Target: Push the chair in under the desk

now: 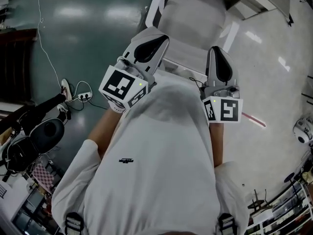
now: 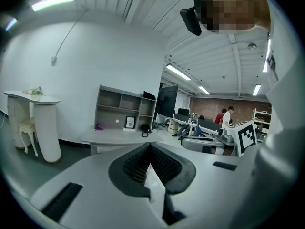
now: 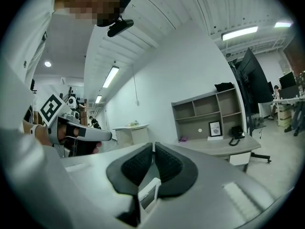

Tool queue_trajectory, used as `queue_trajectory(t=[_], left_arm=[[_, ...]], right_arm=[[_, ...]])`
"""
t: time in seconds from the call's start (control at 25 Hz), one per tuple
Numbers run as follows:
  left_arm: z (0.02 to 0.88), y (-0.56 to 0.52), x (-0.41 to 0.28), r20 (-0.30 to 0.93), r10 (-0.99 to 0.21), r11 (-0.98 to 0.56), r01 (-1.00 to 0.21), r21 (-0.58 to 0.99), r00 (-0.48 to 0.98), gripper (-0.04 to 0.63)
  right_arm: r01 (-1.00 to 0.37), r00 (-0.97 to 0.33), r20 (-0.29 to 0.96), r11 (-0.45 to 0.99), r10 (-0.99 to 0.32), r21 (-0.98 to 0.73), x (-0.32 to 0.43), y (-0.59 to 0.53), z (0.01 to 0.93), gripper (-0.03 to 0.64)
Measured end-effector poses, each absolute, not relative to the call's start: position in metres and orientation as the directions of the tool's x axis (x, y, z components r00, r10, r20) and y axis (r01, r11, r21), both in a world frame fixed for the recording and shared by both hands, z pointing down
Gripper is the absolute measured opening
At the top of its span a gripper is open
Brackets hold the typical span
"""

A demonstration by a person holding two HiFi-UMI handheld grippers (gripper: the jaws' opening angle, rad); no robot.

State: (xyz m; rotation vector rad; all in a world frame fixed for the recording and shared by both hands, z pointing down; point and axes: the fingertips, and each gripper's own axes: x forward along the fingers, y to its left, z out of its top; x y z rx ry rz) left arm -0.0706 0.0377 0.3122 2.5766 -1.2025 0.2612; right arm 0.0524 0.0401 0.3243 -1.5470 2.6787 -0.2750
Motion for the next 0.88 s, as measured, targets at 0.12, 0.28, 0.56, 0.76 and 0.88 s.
queue_trajectory(t=[0.12, 0.28, 0.56, 0.76, 0.88], left_arm=[[0.324, 0.038, -0.060, 0.331, -0.662, -0.668, -0.730, 0.148, 0.673, 0.008], [0.342, 0.041, -0.053, 0.408, -0.570, -0.736, -0.664, 0.134, 0.713, 0.009], [0.400, 0.058, -0.049, 0.579, -0.382, -0.852, -0.517, 0.081, 0.720, 0.146], [0.452, 0.079, -0.048, 0.693, -0.171, -0.933, -0.342, 0.115, 0.700, 0.181], [0.474, 0.085, -0.049, 0.729, -0.097, -0.948, -0.285, 0.139, 0.678, 0.195]], right_arm=[[-0.855, -0.505, 0.083, 0.485, -0.859, -0.182, 0.058, 0.040, 0.331, 0.015], [-0.837, -0.544, 0.134, 0.523, -0.829, -0.160, 0.050, 0.041, 0.339, 0.069], [-0.739, -0.663, 0.284, 0.667, -0.693, -0.097, 0.023, 0.049, 0.376, 0.144], [-0.638, -0.730, 0.388, 0.764, -0.562, -0.094, 0.002, 0.057, 0.409, 0.186], [-0.579, -0.757, 0.441, 0.808, -0.481, -0.112, -0.008, 0.066, 0.429, 0.209]])
